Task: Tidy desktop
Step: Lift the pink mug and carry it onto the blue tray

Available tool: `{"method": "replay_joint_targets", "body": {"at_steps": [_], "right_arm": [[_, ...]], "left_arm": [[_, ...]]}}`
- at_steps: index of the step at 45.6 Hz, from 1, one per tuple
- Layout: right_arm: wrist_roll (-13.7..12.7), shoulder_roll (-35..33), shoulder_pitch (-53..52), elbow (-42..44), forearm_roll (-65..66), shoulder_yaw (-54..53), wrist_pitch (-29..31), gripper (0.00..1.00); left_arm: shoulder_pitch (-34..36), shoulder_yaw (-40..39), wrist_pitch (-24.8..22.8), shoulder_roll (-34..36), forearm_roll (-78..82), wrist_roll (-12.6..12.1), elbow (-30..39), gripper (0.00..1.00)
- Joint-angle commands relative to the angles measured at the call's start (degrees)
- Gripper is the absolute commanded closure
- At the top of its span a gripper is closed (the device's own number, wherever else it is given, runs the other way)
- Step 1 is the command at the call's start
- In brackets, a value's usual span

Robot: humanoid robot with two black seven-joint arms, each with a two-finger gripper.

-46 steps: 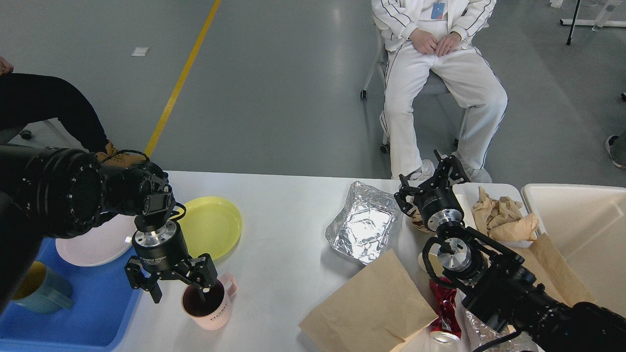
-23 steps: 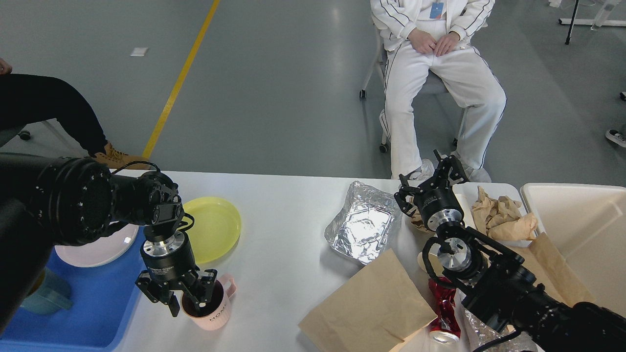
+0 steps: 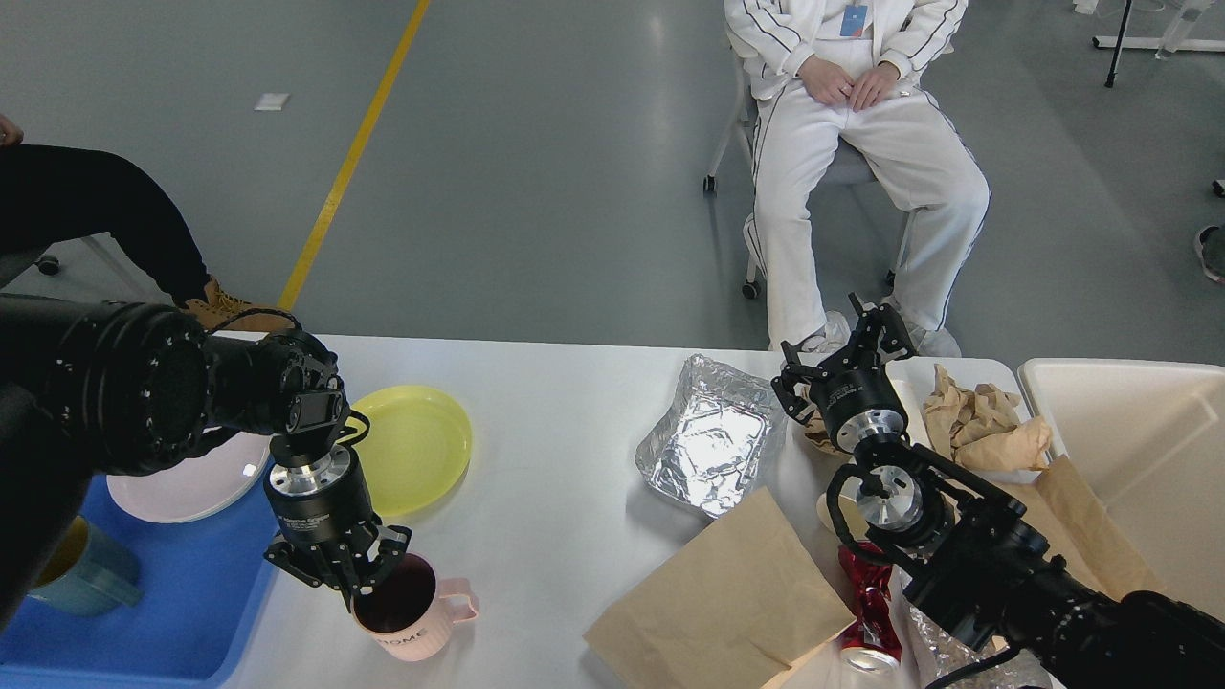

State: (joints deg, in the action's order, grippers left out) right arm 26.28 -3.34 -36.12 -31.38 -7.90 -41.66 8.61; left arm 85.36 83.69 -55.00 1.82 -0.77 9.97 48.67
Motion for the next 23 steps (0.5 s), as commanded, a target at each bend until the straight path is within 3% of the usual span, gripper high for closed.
{"method": "replay_joint_targets", "body": {"at_steps": [1,13,23], "right_arm": [[0.0,0.0,0.0,0.0,0.0,0.0,0.0,0.0],[0.1,0.0,0.0,0.0,0.0,0.0,0.0,0.0],[0.0,0.0,0.0,0.0,0.0,0.0,0.0,0.0]], "left_arm": [[2.0,-0.2,0.0,3.2,0.0,0.0,0.0,1.0],[10.6,0.5,0.0,16.4,1.0,-0.6,2.5,1.0],[9.3,-0.4,0.0,26.2,2.8,-3.3,1.7,1.0]]}}
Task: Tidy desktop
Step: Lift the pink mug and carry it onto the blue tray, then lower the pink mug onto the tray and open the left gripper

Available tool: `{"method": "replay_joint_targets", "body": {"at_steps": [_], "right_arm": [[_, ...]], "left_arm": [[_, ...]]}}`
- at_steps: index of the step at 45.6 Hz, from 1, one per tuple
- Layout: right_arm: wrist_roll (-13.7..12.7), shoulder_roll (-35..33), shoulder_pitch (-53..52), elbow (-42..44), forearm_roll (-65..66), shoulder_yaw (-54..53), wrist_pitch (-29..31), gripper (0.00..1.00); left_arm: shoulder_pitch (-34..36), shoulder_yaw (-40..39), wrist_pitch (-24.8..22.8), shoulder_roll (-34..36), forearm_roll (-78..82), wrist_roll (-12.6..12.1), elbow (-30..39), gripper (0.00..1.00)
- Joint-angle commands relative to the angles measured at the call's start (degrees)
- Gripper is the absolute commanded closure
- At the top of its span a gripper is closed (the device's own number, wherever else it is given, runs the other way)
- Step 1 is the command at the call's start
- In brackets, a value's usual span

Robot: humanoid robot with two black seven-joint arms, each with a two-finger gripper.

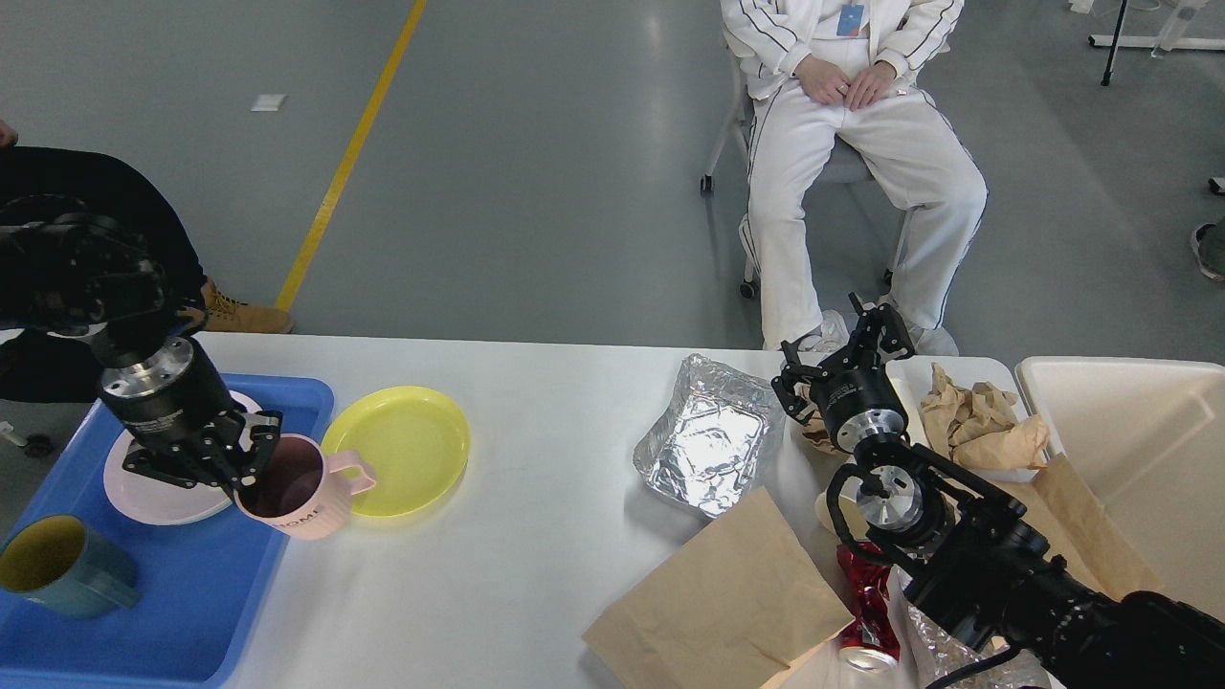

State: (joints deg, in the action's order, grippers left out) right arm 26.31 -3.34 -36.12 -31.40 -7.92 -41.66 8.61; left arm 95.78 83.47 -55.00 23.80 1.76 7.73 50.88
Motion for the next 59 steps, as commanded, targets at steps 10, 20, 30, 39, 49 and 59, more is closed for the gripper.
{"method": "replay_joint_targets", "body": {"at_steps": [10,20,30,39,49,59], "right_arm": [[0.0,0.0,0.0,-0.1,0.0,0.0,0.0,0.0],[0.0,0.0,0.0,0.0,0.0,0.0,0.0,0.0],[0.0,0.0,0.0,-0.1,0.0,0.0,0.0,0.0],[0.0,0.0,0.0,0.0,0.0,0.0,0.0,0.0],[0.0,0.0,0.0,0.0,0.0,0.0,0.0,0.0],[0.0,0.0,0.0,-0.1,0.0,0.0,0.0,0.0]], "left_arm": [[-4.5,-0.2,0.0,10.0,0.1,-0.7,-2.0,1.0],[-9.1,-2.1,0.0,12.3,-0.6,-0.4,-4.0,1.0],[-11.7,-3.1,0.0,13.3,-0.7,-0.4,-7.8,0.99],[-16.9,-8.5,0.0,13.0,-0.6,-0.7,-9.3,0.97],[-18.9,-10.7,0.0,12.8,-0.6,-0.8,-10.0,0.94],[-20.0,-10.6,0.0,13.6,-0.7,-0.4,-10.2,0.95]]}}
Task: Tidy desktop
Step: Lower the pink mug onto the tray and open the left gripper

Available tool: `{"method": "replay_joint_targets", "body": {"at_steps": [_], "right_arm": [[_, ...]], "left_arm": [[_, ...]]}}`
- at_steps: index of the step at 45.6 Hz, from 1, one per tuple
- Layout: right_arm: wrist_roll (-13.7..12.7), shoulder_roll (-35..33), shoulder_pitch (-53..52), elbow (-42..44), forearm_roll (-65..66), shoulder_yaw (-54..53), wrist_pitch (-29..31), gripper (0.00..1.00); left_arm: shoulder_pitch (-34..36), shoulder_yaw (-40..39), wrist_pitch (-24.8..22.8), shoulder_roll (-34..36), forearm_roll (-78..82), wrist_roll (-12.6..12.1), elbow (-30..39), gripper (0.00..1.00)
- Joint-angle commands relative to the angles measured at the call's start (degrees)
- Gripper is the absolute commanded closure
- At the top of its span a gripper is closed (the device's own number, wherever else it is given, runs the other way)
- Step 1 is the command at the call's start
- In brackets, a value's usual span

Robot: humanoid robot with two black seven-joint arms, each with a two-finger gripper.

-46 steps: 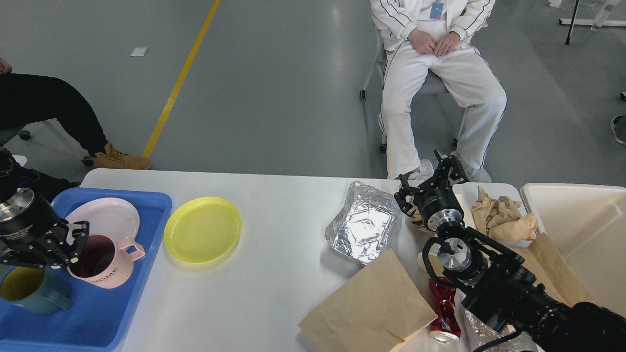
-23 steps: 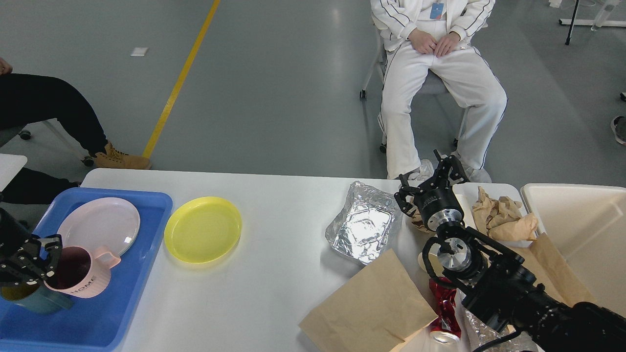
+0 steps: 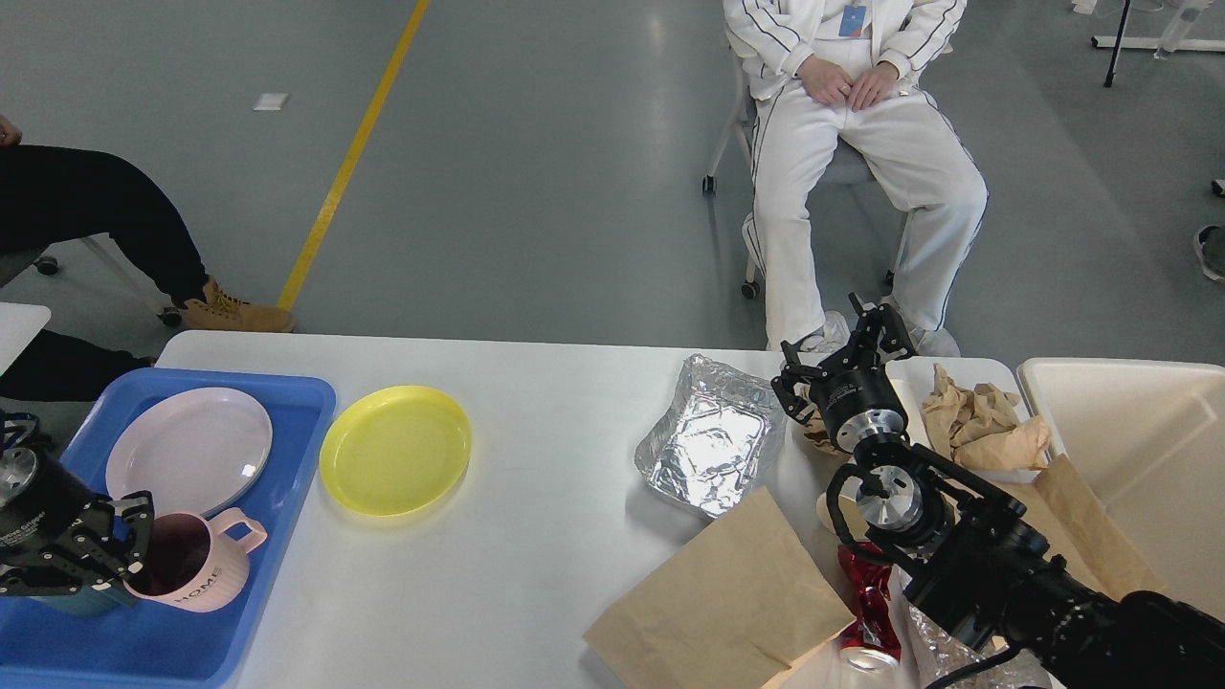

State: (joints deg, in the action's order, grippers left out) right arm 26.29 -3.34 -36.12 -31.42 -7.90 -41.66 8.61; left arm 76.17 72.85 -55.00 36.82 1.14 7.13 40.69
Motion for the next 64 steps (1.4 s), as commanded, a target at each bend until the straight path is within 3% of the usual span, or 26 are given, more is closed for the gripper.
{"method": "replay_joint_targets", "body": {"at_steps": [1,24,40,46,53,64], "right_arm": [[0.1,0.0,0.0,0.0,0.0,0.0,0.0,0.0],[0.0,0.0,0.0,0.0,0.0,0.0,0.0,0.0],[0.0,0.0,0.0,0.0,0.0,0.0,0.0,0.0],[0.0,0.0,0.0,0.0,0.0,0.0,0.0,0.0],[0.0,0.0,0.0,0.0,0.0,0.0,0.0,0.0],[0.0,0.0,0.0,0.0,0.0,0.0,0.0,0.0]], "left_arm": [[-0.4,0.0,0.0,0.5,-0.1,0.2,0.0,0.95],[-1.6,-0.2,0.0,2.4,-0.1,0.6,0.0,0.91],[-2.0,-1.9,0.0,2.0,0.2,0.4,0.4,0.43],[-0.6,-0.9,0.0,2.5,0.4,0.0,0.8,0.14],[5.6,0.0,0.0,6.0,0.4,-0.3,2.2,0.1],[15.4,3.2,0.0,5.9,0.3,-0.3,1.7,0.08]]}}
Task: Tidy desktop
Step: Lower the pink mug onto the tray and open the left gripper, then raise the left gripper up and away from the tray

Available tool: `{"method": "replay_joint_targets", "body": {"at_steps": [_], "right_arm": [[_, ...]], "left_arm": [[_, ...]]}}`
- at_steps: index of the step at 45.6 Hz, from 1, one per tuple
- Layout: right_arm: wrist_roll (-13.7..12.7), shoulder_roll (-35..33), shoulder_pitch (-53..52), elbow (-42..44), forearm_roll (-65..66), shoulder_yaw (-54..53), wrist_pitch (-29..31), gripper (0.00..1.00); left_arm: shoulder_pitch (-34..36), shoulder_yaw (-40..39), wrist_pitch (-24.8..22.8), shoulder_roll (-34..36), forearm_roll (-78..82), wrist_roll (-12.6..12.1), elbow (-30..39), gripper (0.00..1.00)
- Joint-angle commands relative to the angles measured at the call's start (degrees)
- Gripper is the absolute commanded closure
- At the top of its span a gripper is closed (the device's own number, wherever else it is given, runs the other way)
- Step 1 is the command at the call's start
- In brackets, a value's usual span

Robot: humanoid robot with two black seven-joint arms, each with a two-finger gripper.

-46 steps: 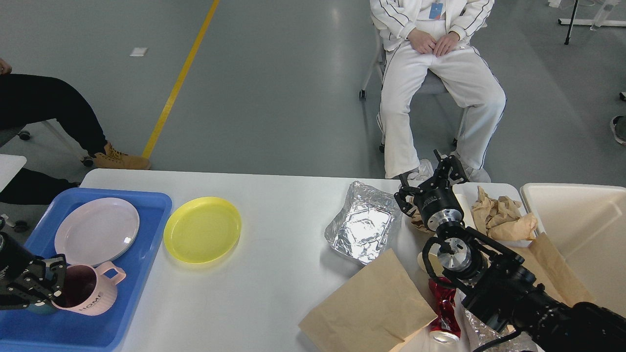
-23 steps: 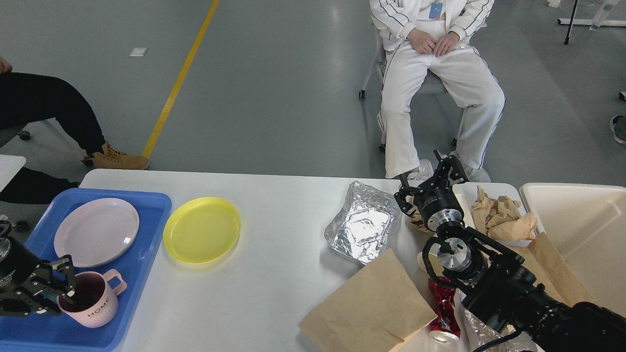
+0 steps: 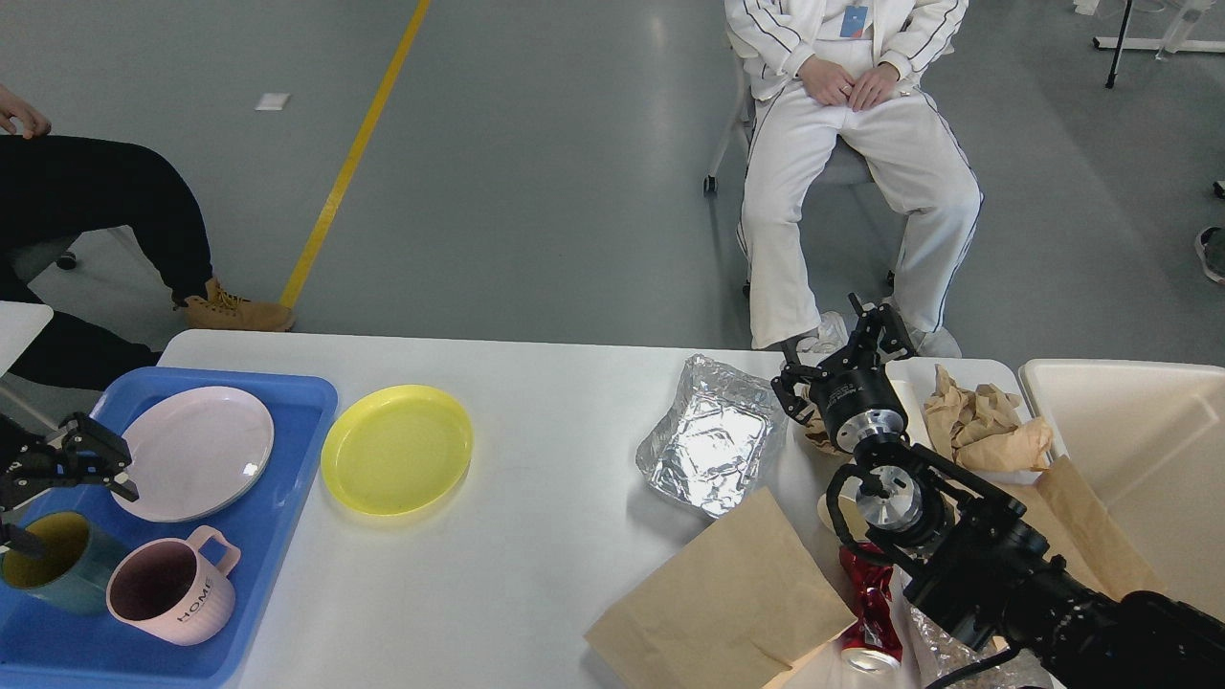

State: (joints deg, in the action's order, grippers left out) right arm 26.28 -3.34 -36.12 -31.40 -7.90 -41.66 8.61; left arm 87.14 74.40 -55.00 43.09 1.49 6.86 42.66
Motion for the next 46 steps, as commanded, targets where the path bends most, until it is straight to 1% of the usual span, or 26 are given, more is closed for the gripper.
{"method": "replay_joint_targets", "body": {"at_steps": [1,7,12,19,24,35,46], "right_arm": [[0.0,0.0,0.0,-0.1,0.0,0.0,0.0,0.0],[0.0,0.0,0.0,-0.1,0.0,0.0,0.0,0.0],[0.0,0.0,-0.1,-0.1,0.0,0.0,0.0,0.0],[0.0,0.0,0.0,-0.1,0.0,0.0,0.0,0.0],[0.1,0.0,0.0,-0.1,0.0,0.0,0.0,0.0],[0.0,0.0,0.0,-0.1,0.0,0.0,0.0,0.0],[0.0,0.0,0.0,-0.1,0.0,0.0,0.0,0.0]], "left_arm": [[5.5,2.1,0.0,-0.5,0.0,0.0,-0.3,0.08],[11.8,6.8,0.0,-3.6,-0.3,0.7,-0.1,0.08],[17.4,8.6,0.0,-6.1,-0.4,0.7,0.2,0.08],[23.6,11.7,0.0,-6.8,-0.4,0.9,0.1,0.07],[24.1,11.8,0.0,-8.1,-0.4,0.9,0.0,0.07],[22.5,11.7,0.0,-12.2,-0.3,0.3,0.6,0.06],[21.8,11.6,0.0,-12.4,0.4,0.0,0.5,0.05]]}}
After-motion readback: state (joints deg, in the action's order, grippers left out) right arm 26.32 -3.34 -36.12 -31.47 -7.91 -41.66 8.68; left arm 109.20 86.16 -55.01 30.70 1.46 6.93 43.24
